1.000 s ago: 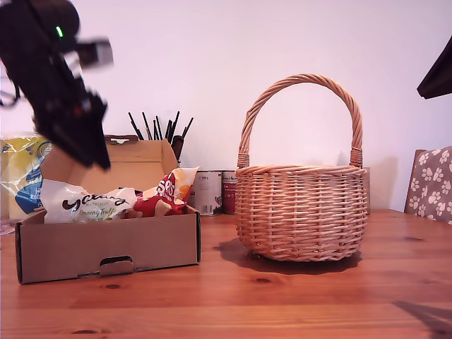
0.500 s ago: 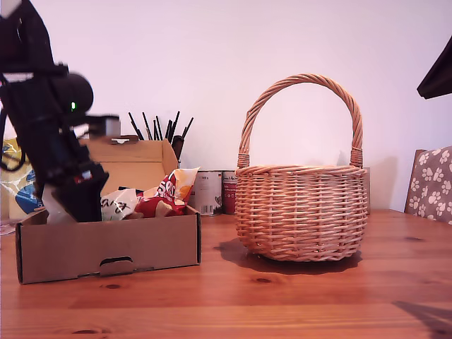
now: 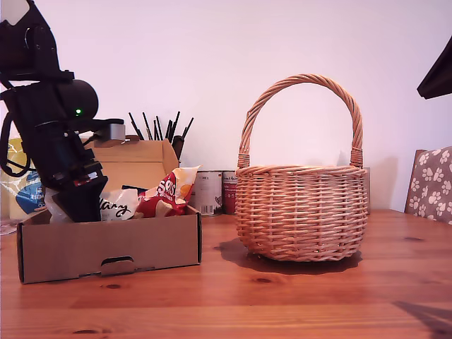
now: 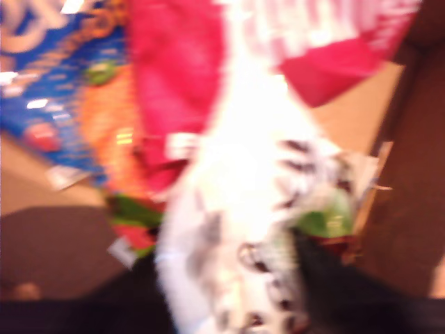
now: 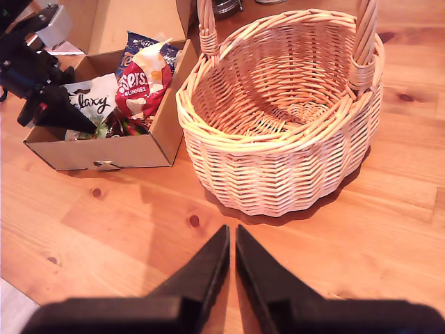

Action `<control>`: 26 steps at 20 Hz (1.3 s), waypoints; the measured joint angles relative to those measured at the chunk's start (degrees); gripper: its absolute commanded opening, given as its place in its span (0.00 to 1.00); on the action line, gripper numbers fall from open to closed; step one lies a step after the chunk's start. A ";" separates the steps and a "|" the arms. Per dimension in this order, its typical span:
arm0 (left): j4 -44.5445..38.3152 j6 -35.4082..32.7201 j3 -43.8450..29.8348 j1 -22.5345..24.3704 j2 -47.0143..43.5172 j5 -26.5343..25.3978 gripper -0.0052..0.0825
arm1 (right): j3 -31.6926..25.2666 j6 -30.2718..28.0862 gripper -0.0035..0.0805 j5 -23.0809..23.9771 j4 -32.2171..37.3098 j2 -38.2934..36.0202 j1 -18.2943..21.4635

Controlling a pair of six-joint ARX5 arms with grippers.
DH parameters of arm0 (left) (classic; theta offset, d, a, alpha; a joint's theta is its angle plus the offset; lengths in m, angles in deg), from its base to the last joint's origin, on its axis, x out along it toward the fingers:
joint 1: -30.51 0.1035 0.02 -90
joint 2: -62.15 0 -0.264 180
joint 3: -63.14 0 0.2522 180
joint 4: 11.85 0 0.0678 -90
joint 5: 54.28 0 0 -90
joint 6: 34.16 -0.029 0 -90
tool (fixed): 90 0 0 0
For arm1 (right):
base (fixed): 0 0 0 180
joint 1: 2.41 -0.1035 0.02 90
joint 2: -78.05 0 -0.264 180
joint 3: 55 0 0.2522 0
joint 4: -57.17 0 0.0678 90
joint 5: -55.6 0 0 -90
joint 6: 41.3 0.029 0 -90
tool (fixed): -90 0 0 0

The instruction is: Move the bags of Easter eggs from the cardboard box on the left into the woven basket on the right side.

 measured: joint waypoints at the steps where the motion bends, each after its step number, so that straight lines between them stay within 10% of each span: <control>1: 0.00 0.00 0.00 0.13 0.00 0.37 0.10 | 0.00 0.00 0.03 0.00 -0.02 0.00 0.00; 14: 0.22 0.22 -0.24 0.77 -12.35 3.28 0.03 | 0.00 0.00 0.03 0.00 -0.07 0.00 0.00; 20: -7.06 6.43 -0.31 0.44 -14.69 19.23 0.03 | 0.00 0.00 0.03 0.00 -0.07 0.00 0.00; 26: -24.13 14.45 -0.37 -9.60 -14.69 25.79 0.03 | 0.00 0.00 0.03 0.00 -0.07 0.00 0.00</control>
